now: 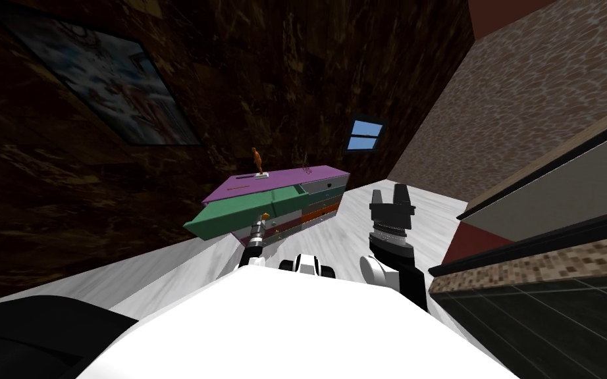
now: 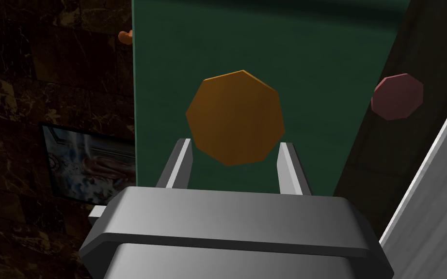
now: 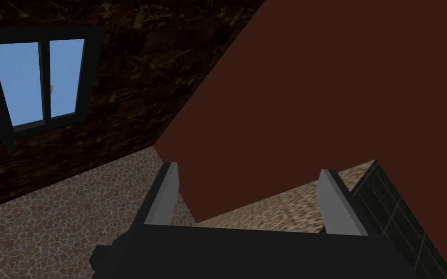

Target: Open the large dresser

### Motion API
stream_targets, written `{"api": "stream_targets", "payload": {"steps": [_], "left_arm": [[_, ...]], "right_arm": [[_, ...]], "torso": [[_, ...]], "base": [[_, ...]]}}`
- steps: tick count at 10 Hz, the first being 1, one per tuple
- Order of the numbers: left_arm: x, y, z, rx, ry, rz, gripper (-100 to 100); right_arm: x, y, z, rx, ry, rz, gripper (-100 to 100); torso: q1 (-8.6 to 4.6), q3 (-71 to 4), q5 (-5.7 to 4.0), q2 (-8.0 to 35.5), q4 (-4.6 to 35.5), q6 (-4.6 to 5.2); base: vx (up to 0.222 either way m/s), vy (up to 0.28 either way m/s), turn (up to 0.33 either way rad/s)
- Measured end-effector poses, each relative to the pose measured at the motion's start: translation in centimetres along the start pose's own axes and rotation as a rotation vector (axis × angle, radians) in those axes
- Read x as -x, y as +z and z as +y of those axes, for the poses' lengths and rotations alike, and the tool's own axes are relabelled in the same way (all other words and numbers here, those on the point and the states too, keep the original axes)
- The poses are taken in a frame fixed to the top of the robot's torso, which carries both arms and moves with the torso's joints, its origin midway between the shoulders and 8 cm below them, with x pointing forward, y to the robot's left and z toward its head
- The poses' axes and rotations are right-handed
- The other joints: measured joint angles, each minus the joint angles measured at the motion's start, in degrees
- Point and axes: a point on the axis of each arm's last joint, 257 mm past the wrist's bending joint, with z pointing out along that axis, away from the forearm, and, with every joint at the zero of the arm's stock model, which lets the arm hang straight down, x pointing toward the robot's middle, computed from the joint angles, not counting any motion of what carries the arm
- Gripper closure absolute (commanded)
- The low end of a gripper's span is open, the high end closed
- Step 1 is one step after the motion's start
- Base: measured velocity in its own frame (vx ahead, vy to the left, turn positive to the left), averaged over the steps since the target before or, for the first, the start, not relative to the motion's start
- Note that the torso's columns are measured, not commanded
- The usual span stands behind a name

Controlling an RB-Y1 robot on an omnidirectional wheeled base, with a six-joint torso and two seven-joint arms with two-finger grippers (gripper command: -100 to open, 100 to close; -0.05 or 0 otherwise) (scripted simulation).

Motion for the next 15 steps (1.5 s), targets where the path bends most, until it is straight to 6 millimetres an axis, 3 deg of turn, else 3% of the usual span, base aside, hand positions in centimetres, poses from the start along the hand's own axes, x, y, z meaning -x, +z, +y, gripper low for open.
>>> {"api": "stream_targets", "payload": {"steps": [6,7,15], "left_arm": [[-0.4,-0.6,0.0,0.003,0.0,0.005,100],[-0.6,-0.7,-0.2,-0.003,-0.001,0.008,-100],[0.3,-0.7,-3.5,0.011,0.002,-0.006,-100]], "right_arm": [[0.0,0.0,0.0,0.0,0.0,0.0,0],[0.0,0.0,0.0,0.0,0.0,0.0,0],[0.0,0.0,0.0,0.0,0.0,0.0,0]], "torso": [[0.05,0.0,0.01,0.0,0.0,0.0],[0.01,0.2,0.05,0.3,0.0,-0.02],[-0.2,0.3,-0.3,0.6,0.4,-0.09]], "base": [[-0.145,-0.077,0.007],[-0.087,-0.04,-0.01],[0.017,-0.002,-0.016]]}}
